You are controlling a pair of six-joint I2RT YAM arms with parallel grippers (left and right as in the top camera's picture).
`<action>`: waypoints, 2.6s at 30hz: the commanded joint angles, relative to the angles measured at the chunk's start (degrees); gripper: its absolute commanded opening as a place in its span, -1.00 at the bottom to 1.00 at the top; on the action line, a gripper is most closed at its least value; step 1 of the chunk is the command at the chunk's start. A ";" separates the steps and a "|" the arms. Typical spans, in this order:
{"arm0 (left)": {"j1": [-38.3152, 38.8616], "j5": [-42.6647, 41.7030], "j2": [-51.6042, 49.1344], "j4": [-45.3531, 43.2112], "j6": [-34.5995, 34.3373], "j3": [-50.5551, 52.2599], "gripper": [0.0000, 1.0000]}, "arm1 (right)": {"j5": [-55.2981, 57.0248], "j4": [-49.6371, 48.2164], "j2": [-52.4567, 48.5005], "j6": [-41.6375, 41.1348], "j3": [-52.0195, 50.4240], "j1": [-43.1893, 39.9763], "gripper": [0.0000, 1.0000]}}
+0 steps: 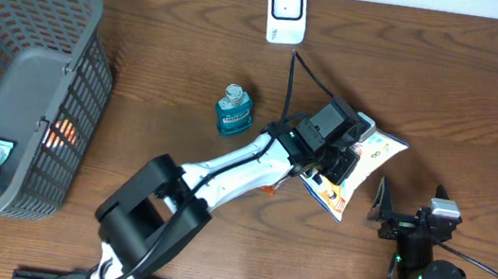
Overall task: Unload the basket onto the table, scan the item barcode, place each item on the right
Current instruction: 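Lift the cream snack bag and carry it toward the scanner, then hold the cream snack bag near the scanner, turning it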
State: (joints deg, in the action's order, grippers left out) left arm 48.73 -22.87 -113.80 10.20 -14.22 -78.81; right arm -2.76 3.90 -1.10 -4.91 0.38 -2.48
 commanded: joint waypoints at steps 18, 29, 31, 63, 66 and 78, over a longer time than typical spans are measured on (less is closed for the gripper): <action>-0.61 31.28 -4.50 -7.43 -11.17 -0.94 -0.85 | 0.28 0.22 0.07 0.70 -0.07 0.33 0.98; -2.75 40.79 -4.52 -11.65 -11.19 -0.94 -0.85 | 0.28 0.22 0.07 0.70 -0.07 0.33 0.99; -3.89 40.74 -4.52 -12.00 -11.19 -0.94 -0.85 | 0.28 0.22 0.07 0.70 -0.07 0.33 0.98; 3.39 33.55 -3.17 -10.51 -9.88 -0.94 0.46 | 0.28 0.22 0.07 0.70 -0.07 0.33 0.98; 3.37 29.83 -1.07 -9.73 -6.49 -0.96 0.48 | 0.28 0.22 0.07 0.70 -0.07 0.33 0.99; -0.35 35.56 10.60 6.64 -4.96 -0.94 -0.85 | 0.28 0.22 0.07 0.70 -0.07 0.33 0.99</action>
State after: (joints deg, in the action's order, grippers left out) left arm 50.85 9.30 -104.49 14.46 -19.94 -78.89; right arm -2.74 3.90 -1.10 -4.91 0.38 -2.48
